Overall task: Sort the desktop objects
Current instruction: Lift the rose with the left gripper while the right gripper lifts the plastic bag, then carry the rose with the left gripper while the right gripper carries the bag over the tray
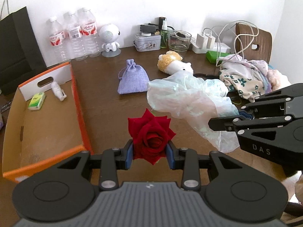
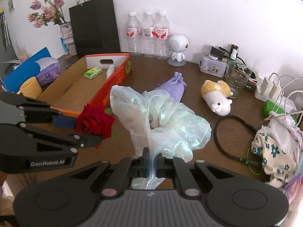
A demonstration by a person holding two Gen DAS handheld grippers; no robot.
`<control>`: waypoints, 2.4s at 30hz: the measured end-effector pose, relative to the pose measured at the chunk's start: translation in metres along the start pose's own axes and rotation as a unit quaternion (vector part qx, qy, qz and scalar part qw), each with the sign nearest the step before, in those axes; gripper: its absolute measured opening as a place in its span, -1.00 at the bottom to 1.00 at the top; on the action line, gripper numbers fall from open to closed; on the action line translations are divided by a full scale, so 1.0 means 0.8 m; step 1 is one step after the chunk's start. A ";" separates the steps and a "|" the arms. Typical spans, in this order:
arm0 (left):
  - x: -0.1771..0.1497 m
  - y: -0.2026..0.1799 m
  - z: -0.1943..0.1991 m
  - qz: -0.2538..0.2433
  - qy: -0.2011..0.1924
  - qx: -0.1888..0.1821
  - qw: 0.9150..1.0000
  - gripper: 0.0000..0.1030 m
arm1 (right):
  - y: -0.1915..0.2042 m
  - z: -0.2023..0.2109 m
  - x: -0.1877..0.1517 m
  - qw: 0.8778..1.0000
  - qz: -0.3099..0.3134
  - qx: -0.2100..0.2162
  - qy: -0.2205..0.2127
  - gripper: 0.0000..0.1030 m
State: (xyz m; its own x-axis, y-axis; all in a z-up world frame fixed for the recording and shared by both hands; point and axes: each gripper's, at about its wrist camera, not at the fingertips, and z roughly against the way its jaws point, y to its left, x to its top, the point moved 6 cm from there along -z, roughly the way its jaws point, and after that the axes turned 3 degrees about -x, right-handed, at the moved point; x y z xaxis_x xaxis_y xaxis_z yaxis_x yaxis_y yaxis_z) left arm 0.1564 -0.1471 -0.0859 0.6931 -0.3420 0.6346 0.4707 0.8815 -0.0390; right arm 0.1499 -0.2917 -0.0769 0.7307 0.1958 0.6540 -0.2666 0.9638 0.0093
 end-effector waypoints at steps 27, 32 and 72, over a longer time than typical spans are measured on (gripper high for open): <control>-0.114 0.043 0.131 0.057 -0.033 0.034 0.997 -0.32 | 0.146 0.091 -0.059 0.998 0.060 0.021 -0.012 -0.91; -0.119 0.071 0.137 0.063 -0.037 0.042 0.996 -0.32 | 0.170 0.084 -0.050 0.997 0.074 0.026 -0.013 -0.91; -0.061 0.291 0.103 0.104 -0.021 0.056 0.993 -0.32 | 0.286 -0.055 0.110 0.995 0.087 0.053 0.006 -0.91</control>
State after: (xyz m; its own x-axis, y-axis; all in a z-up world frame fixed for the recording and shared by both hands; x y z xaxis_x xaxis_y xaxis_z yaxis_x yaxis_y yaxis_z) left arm 0.1872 0.1015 -0.0623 0.7442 -0.1373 0.6537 0.2546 0.9631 -0.0875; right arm 0.1809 -0.0459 -0.0504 0.6742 0.3610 0.6443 -0.4548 0.8903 -0.0229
